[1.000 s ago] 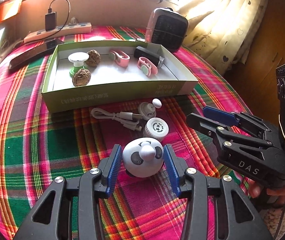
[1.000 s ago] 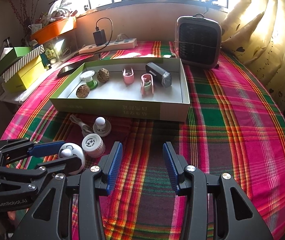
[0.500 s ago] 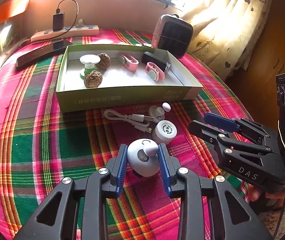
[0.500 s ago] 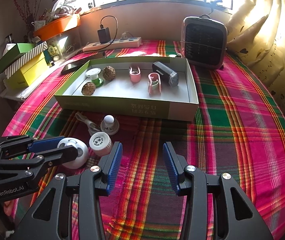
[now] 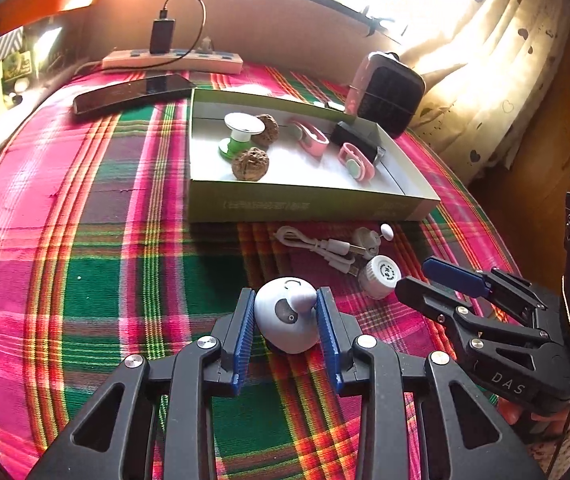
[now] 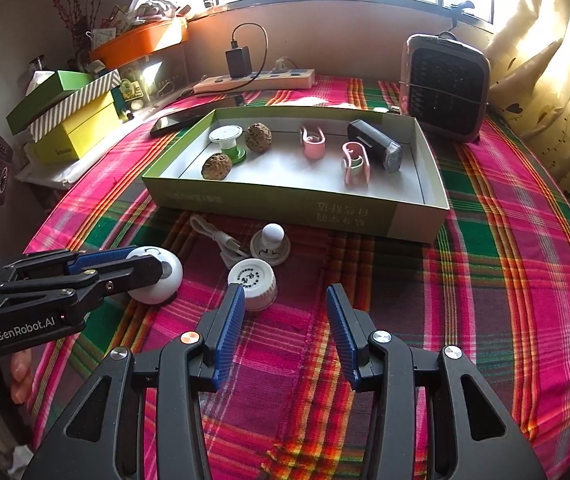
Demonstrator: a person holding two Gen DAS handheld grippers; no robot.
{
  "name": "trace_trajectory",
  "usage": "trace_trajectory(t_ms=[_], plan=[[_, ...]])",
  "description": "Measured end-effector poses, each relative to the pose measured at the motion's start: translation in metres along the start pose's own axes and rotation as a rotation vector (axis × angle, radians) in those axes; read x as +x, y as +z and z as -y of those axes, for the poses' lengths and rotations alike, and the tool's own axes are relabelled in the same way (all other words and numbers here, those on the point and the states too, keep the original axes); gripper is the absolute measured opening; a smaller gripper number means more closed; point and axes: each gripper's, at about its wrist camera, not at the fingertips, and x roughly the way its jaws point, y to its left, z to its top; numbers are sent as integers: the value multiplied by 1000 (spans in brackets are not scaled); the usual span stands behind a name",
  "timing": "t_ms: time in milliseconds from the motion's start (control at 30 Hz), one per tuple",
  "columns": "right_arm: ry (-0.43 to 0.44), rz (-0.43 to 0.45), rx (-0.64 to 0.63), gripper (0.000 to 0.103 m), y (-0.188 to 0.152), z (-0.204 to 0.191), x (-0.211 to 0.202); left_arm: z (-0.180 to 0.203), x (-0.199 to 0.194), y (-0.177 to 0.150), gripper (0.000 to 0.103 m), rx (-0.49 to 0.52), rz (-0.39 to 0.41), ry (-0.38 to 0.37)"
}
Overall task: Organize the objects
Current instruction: 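Close the left tool on the white egg-shaped toy, then grasp the white round printed container with the right tool while the left tool holds the toy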
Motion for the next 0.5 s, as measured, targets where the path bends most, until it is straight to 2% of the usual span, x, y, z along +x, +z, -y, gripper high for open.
trace_trajectory(t_ms=[500], plan=[[5,-48,-19,44,4,-13,20,-13,-3,0,29,-23,10,1]])
